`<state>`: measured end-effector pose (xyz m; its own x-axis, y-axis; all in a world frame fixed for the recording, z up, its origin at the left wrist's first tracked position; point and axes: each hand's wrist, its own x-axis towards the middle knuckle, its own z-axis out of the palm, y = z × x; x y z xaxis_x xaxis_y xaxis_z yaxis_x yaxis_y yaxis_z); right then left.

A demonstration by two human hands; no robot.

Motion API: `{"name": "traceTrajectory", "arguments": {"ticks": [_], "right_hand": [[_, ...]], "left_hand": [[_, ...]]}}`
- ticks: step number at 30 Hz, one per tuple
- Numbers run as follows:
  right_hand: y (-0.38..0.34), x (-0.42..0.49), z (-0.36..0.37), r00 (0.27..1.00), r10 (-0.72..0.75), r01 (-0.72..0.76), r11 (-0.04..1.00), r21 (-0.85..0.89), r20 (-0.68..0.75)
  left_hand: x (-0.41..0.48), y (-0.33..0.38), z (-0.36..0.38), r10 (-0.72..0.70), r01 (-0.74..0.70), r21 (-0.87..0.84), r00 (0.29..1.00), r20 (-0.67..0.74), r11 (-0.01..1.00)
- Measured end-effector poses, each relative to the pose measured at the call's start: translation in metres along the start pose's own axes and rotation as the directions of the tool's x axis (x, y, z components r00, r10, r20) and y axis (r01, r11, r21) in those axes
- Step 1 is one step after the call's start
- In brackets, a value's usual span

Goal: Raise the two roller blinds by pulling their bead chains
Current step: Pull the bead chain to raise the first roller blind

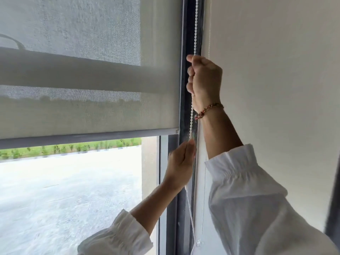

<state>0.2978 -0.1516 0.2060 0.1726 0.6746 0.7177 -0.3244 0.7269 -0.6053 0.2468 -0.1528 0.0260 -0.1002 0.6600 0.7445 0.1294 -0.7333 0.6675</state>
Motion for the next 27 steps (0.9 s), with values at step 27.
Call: {"name": "traceTrajectory", "arguments": {"ticks": [27], "right_hand": [[0.098, -0.092, -0.055, 0.942, -0.334, 0.326, 0.913, -0.246, 0.008]], "left_hand": [[0.099, 0.116, 0.010, -0.014, -0.036, -0.330, 0.989, -0.147, 0.943]]}}
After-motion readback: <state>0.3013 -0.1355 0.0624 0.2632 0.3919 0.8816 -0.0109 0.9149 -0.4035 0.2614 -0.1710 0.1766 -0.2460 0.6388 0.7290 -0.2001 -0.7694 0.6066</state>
